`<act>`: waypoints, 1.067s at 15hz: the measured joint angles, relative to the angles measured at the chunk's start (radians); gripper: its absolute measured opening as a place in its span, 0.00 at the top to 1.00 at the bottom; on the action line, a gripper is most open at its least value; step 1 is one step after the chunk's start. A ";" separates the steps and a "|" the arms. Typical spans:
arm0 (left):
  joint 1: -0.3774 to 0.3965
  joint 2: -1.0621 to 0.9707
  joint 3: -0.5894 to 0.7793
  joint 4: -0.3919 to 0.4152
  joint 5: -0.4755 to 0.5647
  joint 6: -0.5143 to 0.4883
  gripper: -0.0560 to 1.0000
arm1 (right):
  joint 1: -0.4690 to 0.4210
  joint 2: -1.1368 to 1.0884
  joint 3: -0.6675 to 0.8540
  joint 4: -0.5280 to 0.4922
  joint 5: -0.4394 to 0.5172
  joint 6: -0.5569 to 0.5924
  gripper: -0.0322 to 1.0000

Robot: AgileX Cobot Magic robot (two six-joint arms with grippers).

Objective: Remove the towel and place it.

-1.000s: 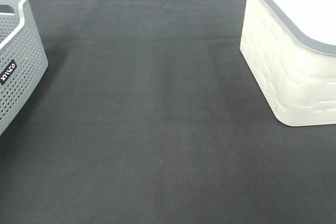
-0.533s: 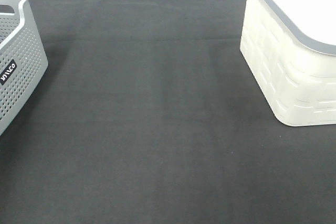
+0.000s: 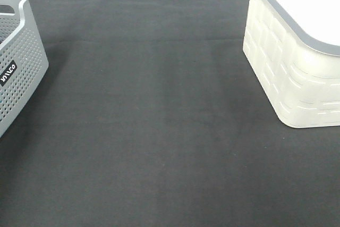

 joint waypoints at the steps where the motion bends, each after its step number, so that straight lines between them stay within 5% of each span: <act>1: -0.009 -0.009 0.000 -0.002 -0.049 0.000 0.95 | 0.000 0.000 0.000 0.000 0.000 0.000 0.31; 8: -0.182 -0.023 -0.131 -0.004 -0.162 0.043 0.95 | 0.000 0.039 -0.017 0.076 -0.030 -0.036 0.31; 16: -0.446 0.091 -0.327 0.001 -0.226 0.054 0.95 | 0.000 0.416 -0.069 0.739 -0.149 -0.640 0.31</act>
